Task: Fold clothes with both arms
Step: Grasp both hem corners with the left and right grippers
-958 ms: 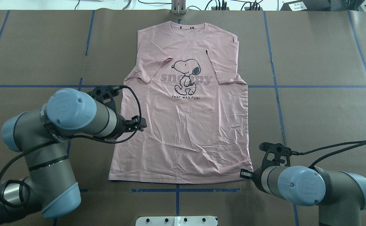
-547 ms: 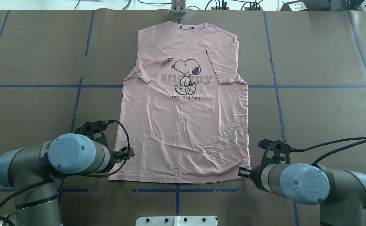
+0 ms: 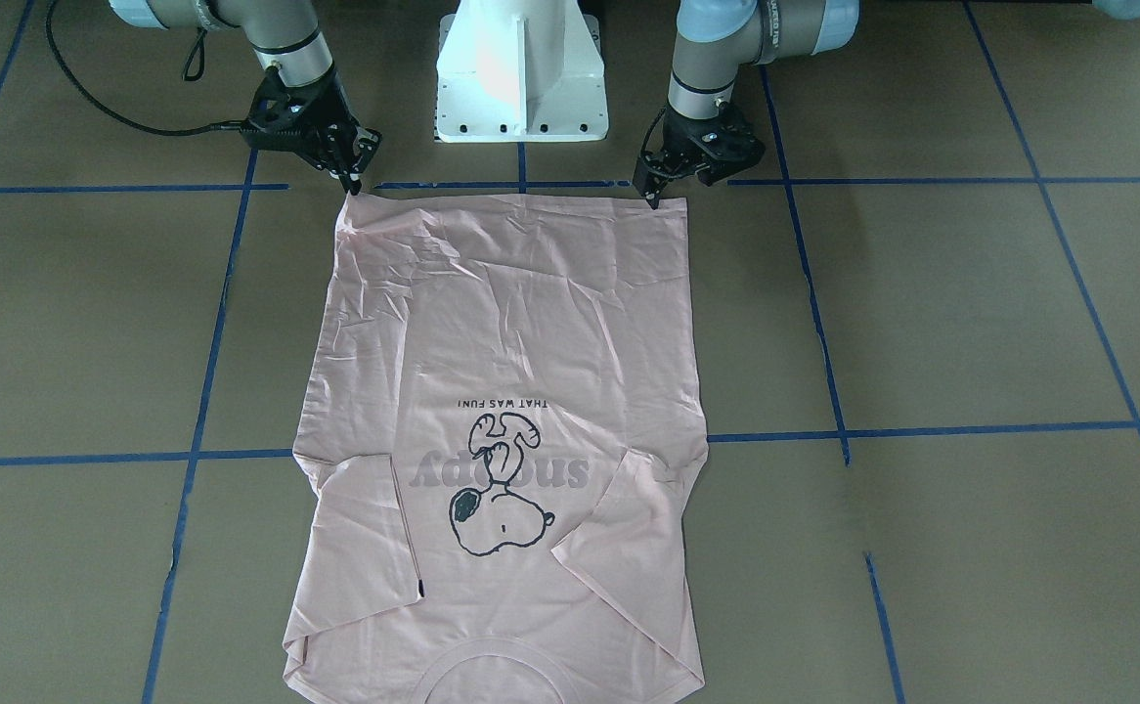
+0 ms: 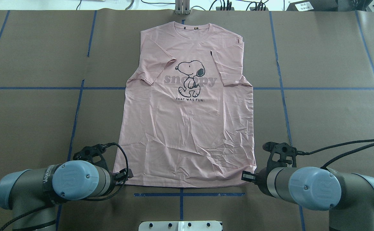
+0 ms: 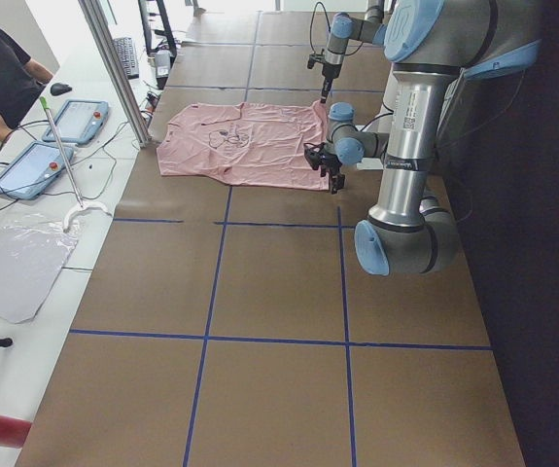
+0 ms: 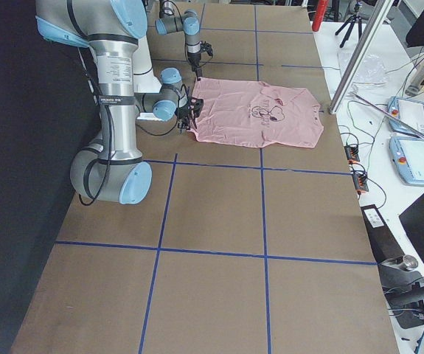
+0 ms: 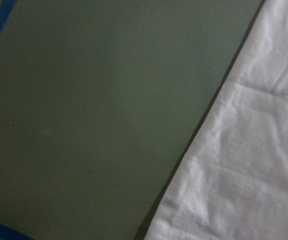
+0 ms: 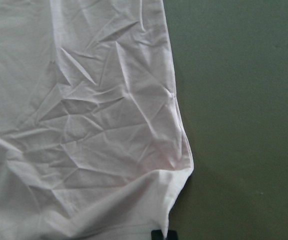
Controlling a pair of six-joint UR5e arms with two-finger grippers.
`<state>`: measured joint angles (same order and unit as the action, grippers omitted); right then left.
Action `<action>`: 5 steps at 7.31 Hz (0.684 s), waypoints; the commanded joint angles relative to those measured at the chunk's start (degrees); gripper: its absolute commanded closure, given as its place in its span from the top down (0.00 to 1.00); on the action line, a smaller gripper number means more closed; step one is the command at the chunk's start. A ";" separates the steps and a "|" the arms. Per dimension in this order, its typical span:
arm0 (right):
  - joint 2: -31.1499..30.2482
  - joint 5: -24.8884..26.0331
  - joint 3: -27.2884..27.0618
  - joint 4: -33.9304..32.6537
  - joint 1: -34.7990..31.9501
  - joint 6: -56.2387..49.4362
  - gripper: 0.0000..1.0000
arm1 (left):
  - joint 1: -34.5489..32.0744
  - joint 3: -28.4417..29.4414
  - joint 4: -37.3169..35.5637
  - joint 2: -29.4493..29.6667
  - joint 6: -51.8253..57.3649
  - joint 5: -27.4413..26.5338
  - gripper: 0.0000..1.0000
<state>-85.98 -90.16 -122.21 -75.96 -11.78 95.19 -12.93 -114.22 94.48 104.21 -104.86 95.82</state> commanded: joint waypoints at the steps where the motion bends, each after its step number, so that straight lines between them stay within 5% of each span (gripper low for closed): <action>1: 0.02 -0.02 -0.05 0.11 0.00 0.00 0.00 | 0.80 0.58 0.00 -0.05 -0.26 -0.02 0.99; 4: -0.16 -0.02 0.04 0.11 -0.35 0.00 0.00 | 0.80 0.75 0.00 -0.06 -0.08 -0.02 0.89; 5: -0.16 -0.02 -0.05 0.11 -0.27 0.00 0.00 | 0.80 0.76 -0.09 -0.05 -0.17 -0.02 0.70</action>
<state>-86.10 -90.18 -122.18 -75.85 -12.03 95.19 -12.14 -113.52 94.46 104.11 -104.96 95.80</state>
